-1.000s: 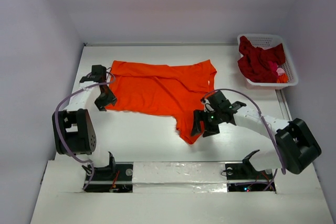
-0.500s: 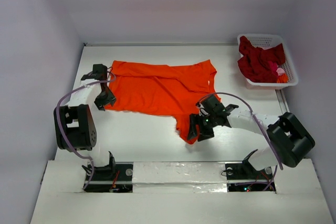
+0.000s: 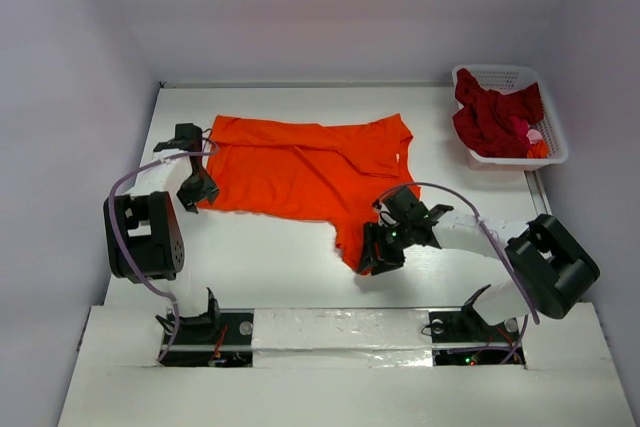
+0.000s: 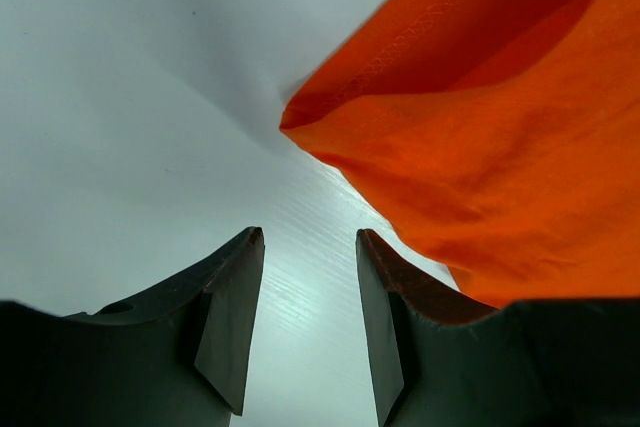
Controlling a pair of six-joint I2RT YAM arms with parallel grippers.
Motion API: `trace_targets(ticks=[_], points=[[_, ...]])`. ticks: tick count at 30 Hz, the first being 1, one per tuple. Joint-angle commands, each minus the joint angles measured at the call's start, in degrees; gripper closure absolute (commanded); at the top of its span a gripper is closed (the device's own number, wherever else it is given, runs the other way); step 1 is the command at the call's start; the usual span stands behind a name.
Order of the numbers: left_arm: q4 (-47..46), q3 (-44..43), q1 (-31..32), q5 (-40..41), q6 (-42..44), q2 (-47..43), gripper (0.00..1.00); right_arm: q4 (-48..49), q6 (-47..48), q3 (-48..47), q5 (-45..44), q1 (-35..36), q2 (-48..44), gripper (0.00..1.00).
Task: Fold and stack the t-shirts
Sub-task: Grap the side of the flattened tshirt closest away from the robot with both arms
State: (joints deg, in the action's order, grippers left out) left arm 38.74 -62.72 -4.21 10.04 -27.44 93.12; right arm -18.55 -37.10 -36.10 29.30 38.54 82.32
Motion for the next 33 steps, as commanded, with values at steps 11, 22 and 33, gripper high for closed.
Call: trace_targets(ticks=[11, 22, 33], points=[[-0.33, -1.44, -3.61, 0.42, 1.51, -0.57, 0.61, 3.17, -2.27, 3.23, -2.05, 0.65, -0.06, 0.6], [-0.6, -1.88, -3.61, 0.24, 1.34, 0.39, 0.61, 1.67, -2.89, 2.7, -6.44, 0.65, -1.29, 0.71], [-0.86, -1.62, -3.61, 1.38, 1.43, 0.92, 0.61, 1.58, -2.45, 2.08, -7.24, 0.65, 0.12, 0.98]])
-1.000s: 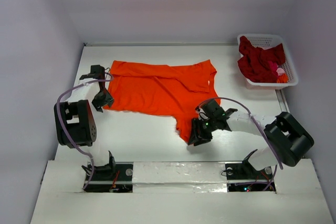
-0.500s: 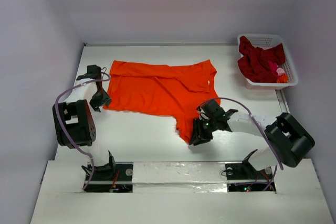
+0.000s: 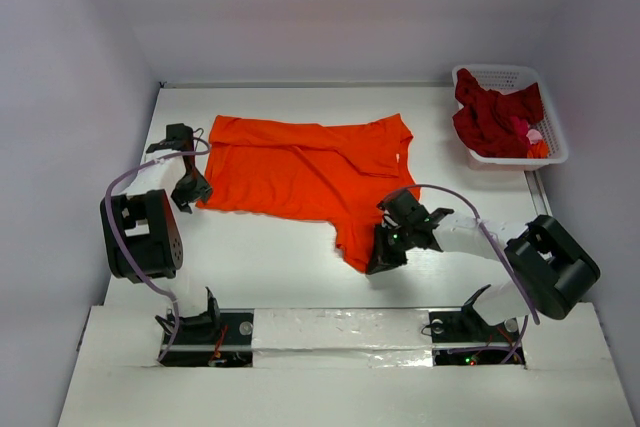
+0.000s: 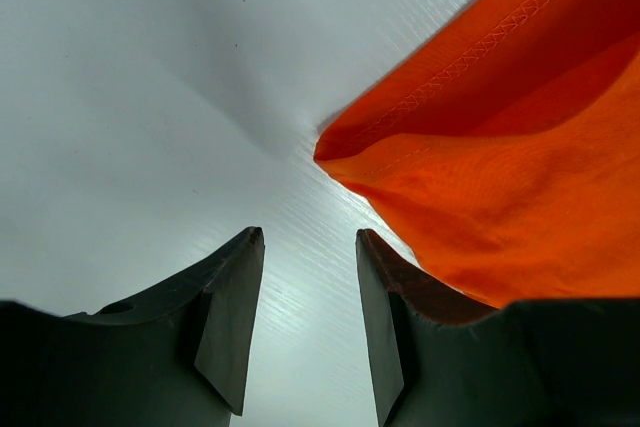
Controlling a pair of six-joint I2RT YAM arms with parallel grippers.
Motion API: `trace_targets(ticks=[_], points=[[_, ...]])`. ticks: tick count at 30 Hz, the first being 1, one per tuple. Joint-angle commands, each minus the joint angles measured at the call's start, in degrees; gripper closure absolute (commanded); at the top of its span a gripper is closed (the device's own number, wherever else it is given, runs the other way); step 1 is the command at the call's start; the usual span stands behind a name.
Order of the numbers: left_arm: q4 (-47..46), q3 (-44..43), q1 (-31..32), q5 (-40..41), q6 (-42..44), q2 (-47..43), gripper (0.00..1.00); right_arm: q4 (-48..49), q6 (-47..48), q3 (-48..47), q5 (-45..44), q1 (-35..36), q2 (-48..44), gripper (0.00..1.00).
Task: Fold and stack the t-shirts
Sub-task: Grap the side of the flattened tshirt closest away from the robot with both arms
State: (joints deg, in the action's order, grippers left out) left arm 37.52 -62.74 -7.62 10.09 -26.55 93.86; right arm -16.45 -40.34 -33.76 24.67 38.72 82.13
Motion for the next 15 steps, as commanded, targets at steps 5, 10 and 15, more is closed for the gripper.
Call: trace_targets(ticks=[5, 10, 15], points=[[-0.69, -1.51, -0.21, 1.69, 0.53, 1.67, 0.61, -0.69, 0.79, -0.52, -2.61, 0.48, 0.49, 1.0], [-1.48, -2.65, -0.73, 2.39, 0.53, 3.86, 0.58, -0.6, 0.7, -0.43, -2.78, 0.48, 0.14, 1.0], [-2.89, -4.32, -1.35, 1.6, 0.27, 4.66, 0.55, -0.34, 0.87, -0.34, -2.43, 0.48, 0.31, 1.0]])
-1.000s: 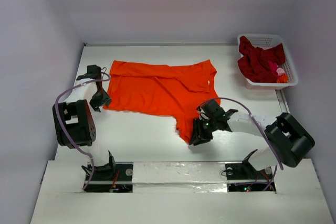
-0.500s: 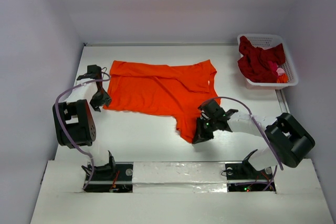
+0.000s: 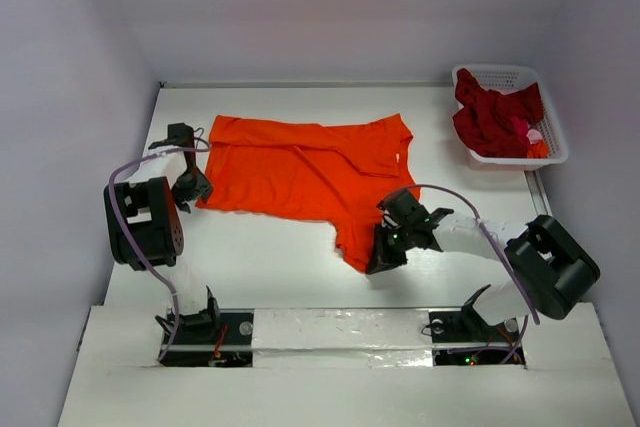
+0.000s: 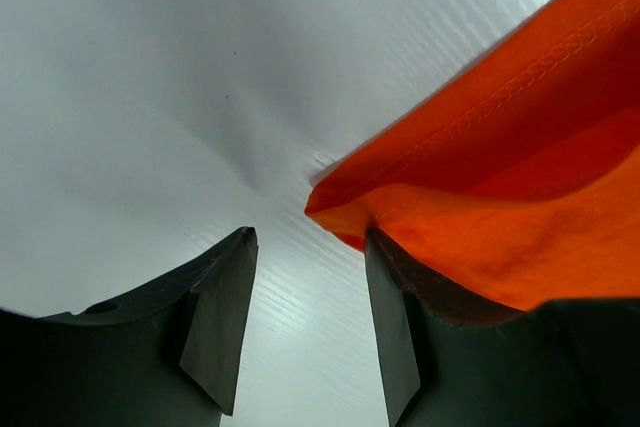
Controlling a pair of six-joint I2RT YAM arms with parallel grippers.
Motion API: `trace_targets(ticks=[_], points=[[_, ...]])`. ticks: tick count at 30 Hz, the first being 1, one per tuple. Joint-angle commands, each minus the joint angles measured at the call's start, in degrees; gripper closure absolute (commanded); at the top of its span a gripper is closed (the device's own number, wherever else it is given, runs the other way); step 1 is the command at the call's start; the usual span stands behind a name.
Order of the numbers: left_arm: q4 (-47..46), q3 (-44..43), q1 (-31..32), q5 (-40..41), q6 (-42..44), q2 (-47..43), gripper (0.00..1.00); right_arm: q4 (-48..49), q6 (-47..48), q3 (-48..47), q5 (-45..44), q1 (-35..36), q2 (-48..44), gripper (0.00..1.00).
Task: Fold and stack the t-shirts
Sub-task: Grap the side of the flattened tshirt closest away from the robot with both arms
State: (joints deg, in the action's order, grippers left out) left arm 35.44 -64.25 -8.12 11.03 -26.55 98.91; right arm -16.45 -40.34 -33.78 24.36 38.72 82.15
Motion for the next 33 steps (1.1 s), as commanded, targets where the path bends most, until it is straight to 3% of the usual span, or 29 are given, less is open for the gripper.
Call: trace_targets(ticks=[1, 12, 25, 33], points=[[-0.99, -3.51, -1.54, 0.58, 0.27, -0.3, 0.55, -0.43, 0.87, -0.32, -2.12, 0.48, 0.21, 1.0], [-2.75, -2.46, -2.6, -2.41, -0.53, 1.46, 0.57, -1.39, 1.93, -1.73, -2.65, 0.48, 0.99, 1.0], [-0.11, 0.27, -2.6, -4.61, -0.7, -5.92, 0.53, -1.31, 2.02, -1.82, -2.65, 0.48, 1.08, 1.0], [-0.02, -0.53, -2.6, -5.22, -1.23, -5.66, 0.53, -1.22, 1.84, -1.64, -2.65, 0.48, 0.82, 1.0]])
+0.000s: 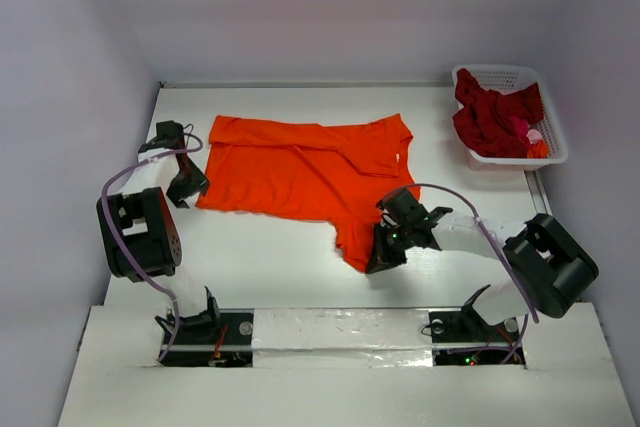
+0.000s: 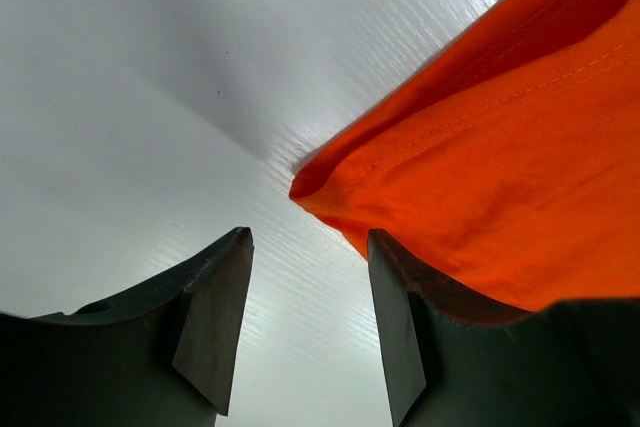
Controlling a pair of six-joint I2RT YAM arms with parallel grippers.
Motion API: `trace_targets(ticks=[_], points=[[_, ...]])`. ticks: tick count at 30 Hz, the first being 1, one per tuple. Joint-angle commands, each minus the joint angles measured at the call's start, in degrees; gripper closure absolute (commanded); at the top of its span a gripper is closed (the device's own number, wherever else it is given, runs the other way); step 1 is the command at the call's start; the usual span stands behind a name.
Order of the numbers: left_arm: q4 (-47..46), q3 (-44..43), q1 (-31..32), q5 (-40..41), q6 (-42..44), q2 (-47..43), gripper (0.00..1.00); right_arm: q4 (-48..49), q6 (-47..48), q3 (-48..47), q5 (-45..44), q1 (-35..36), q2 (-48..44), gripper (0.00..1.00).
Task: Fold and stack the t-shirts
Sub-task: Grap the side of the flattened tshirt closest away from the robot with both arms
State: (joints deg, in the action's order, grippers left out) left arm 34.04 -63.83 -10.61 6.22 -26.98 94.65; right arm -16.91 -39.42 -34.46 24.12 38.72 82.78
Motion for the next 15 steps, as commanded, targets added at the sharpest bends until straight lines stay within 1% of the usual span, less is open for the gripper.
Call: trace_targets(ticks=[1, 15], points=[[1.2, -1.03, -0.11, -0.77, -0.88, -1.57, 0.53, -0.76, 0.84, -0.88, -2.41, 0.48, 0.01, 1.0], [-1.08, 0.73, -0.11, -0.68, -0.62, 1.32, 0.53, -1.29, 0.75, -1.14, -3.02, 0.48, -0.43, 1.0]])
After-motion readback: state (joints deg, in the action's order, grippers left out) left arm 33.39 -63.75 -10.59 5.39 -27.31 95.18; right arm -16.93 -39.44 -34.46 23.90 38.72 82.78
